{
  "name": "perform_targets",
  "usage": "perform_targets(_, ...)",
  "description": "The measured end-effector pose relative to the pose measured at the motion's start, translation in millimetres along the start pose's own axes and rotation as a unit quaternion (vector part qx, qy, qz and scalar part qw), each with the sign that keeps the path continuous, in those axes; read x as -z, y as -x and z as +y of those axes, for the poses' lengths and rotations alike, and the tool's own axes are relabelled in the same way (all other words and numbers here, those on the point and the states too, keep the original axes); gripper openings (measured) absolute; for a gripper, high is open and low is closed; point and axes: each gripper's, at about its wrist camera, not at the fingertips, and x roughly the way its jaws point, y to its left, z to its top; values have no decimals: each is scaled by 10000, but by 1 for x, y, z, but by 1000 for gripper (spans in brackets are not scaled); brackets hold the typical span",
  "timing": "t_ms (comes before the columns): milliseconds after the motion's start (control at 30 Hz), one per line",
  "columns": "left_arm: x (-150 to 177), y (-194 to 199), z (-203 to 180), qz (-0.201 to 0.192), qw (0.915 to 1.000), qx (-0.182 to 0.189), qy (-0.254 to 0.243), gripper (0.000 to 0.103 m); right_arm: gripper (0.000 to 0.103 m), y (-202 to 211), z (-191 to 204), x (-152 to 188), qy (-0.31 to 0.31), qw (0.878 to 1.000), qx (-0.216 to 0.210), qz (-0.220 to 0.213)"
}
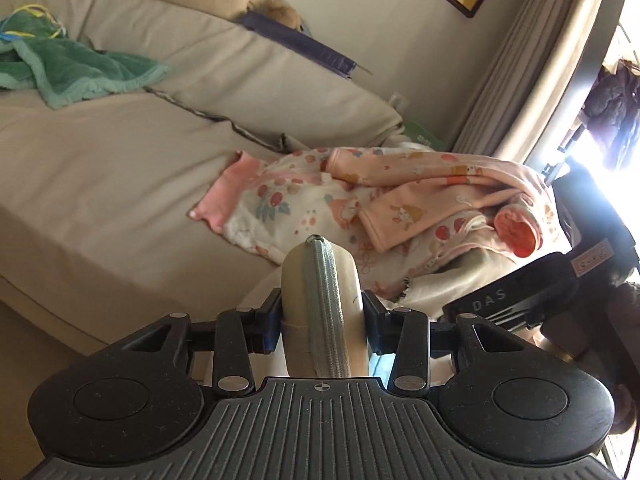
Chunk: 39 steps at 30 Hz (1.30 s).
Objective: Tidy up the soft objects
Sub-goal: 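Grasp the blue face mask with the right tool while the left tool holds the case, then carry the case and mask into the pink box and open both tools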
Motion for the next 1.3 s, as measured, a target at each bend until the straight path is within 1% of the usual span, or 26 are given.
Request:
perform_targets(33,2,5,2,-31,10000,-34,-14,45,48,-3,10,1,156,9997,172,-71)
perform_targets(100,6,13,7,-123,9998,-122,-2,45,48,-12,20,1,158,9998,139,62)
perform_targets(200,12,24,19,-280,9993,-195,132,45,48,-24,30,5,245,9990,325,165)
perform_targets(300,18,28,31,-282,9989,-184,315,45,48,-40,40,10,376,9969,626,299)
perform_targets(367,23,28,38,-231,9987,-124,429,45,48,-50,43,14,347,9950,830,442)
perform_targets(433,27,29,43,-214,9985,-93,491,45,48,-58,46,18,258,9934,1004,491)
perform_targets(467,29,29,45,-206,9984,-81,514,45,48,-61,47,20,219,9927,1085,480)
perform_targets(567,33,32,50,-175,9982,-78,573,45,53,-63,51,22,172,9925,1179,287)
perform_targets(667,38,35,52,-148,9981,-80,599,45,52,-60,49,24,275,9931,1120,225)
perform_targets(700,39,36,52,-132,9981,-81,605,45,49,-58,47,25,299,9937,1057,240)
perform_targets(733,40,36,51,-113,9980,-85,617,45,35,-55,45,27,338,9943,979,238)
perform_targets(767,40,36,51,-93,9979,-92,635,45,18,-53,44,28,390,9947,908,278)
perform_targets(800,40,36,50,-71,9978,-96,649,45,11,-48,42,29,420,9947,884,302)
perform_targets(833,40,36,48,-60,9978,-93,650,45,5,-42,42,31,460,9949,863,266)
perform_targets(933,33,39,38,-62,9982,-71,588,45,4,-10,48,38,782,9944,706,-70)
perform_targets(1067,12,49,12,-230,9993,-69,286,45,3,57,49,46,982,9931,138,-626)
perform_targets(1167,-8,55,-20,-364,9993,21,8,45,3,114,43,58,1136,9862,-170,-1190)
perform_targets(1300,-26,50,-69,-347,9985,211,-366,45,3,183,16,78,1194,9740,-425,-1876)
